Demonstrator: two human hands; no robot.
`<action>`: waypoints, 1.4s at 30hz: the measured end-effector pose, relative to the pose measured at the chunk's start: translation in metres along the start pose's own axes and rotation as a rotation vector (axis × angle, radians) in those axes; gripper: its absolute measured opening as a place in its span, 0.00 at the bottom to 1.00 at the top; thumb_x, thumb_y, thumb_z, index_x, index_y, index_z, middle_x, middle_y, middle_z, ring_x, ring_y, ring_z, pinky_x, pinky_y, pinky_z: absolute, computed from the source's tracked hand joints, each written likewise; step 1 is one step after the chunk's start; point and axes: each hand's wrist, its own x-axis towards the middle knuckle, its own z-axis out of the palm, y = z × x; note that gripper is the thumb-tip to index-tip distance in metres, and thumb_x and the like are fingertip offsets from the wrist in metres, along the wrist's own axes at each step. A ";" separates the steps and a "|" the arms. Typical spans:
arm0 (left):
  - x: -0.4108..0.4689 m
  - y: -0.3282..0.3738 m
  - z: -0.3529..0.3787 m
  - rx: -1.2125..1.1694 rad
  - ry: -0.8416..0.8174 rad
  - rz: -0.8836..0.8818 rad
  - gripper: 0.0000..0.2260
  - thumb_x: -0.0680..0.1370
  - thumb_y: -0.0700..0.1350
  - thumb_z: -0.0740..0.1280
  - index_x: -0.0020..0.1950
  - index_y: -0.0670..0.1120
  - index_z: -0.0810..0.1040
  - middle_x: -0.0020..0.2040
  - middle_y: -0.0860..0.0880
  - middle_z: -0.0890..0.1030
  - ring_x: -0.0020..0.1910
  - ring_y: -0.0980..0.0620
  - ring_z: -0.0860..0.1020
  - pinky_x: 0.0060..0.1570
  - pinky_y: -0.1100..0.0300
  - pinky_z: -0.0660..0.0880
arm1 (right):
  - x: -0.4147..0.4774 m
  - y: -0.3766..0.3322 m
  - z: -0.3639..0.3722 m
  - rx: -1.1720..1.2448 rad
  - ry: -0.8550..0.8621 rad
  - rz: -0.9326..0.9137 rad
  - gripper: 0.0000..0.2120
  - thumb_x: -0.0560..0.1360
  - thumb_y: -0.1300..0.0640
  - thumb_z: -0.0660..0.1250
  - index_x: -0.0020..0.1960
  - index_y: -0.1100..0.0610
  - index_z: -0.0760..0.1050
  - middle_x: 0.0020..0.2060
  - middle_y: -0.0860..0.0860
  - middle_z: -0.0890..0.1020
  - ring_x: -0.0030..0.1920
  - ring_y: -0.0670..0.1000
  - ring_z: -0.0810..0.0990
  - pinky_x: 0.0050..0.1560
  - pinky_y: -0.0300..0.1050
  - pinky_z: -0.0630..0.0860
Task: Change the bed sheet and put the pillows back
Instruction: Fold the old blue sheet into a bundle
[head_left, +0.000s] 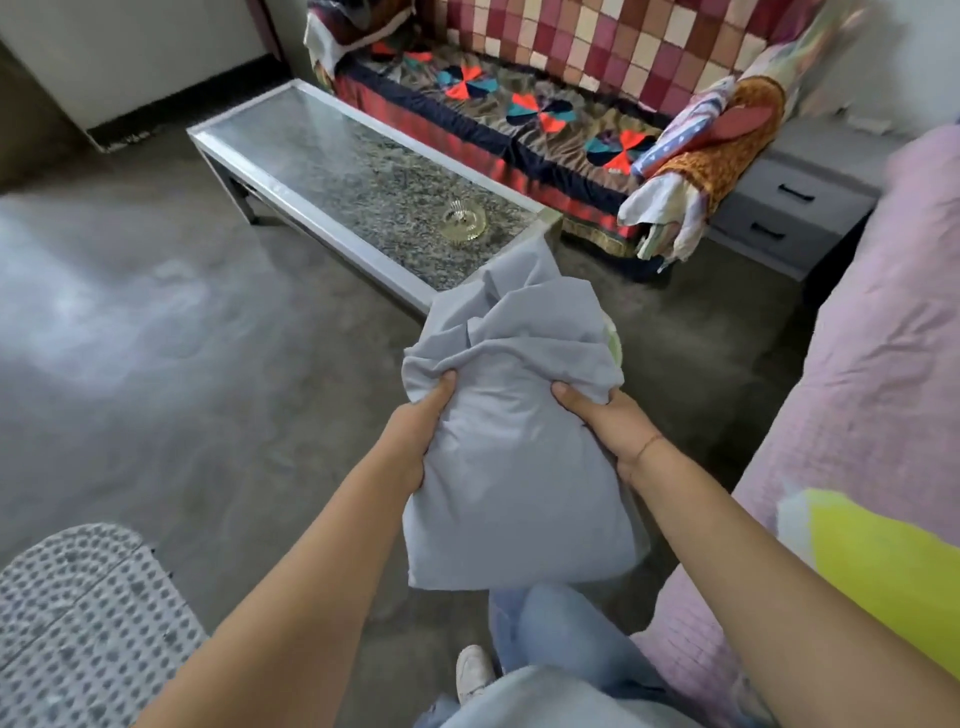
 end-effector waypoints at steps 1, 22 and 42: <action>0.017 0.011 0.004 0.009 -0.020 -0.004 0.27 0.69 0.67 0.71 0.52 0.45 0.82 0.48 0.47 0.85 0.48 0.46 0.82 0.49 0.54 0.77 | 0.015 -0.005 0.000 -0.007 0.028 0.005 0.22 0.70 0.49 0.75 0.62 0.52 0.77 0.55 0.48 0.83 0.53 0.48 0.81 0.48 0.38 0.77; 0.349 0.165 0.124 0.062 -0.204 -0.196 0.26 0.69 0.63 0.74 0.53 0.43 0.82 0.47 0.45 0.85 0.47 0.45 0.83 0.49 0.54 0.79 | 0.343 -0.088 -0.043 -0.044 0.222 0.193 0.24 0.69 0.46 0.75 0.62 0.52 0.76 0.53 0.49 0.83 0.53 0.50 0.82 0.46 0.41 0.76; 0.676 0.062 0.235 0.106 -0.168 -0.263 0.17 0.73 0.60 0.70 0.48 0.47 0.78 0.43 0.48 0.83 0.42 0.49 0.81 0.35 0.60 0.74 | 0.664 0.108 -0.128 -0.039 0.256 0.307 0.25 0.67 0.50 0.77 0.61 0.54 0.76 0.52 0.49 0.83 0.51 0.50 0.81 0.57 0.47 0.76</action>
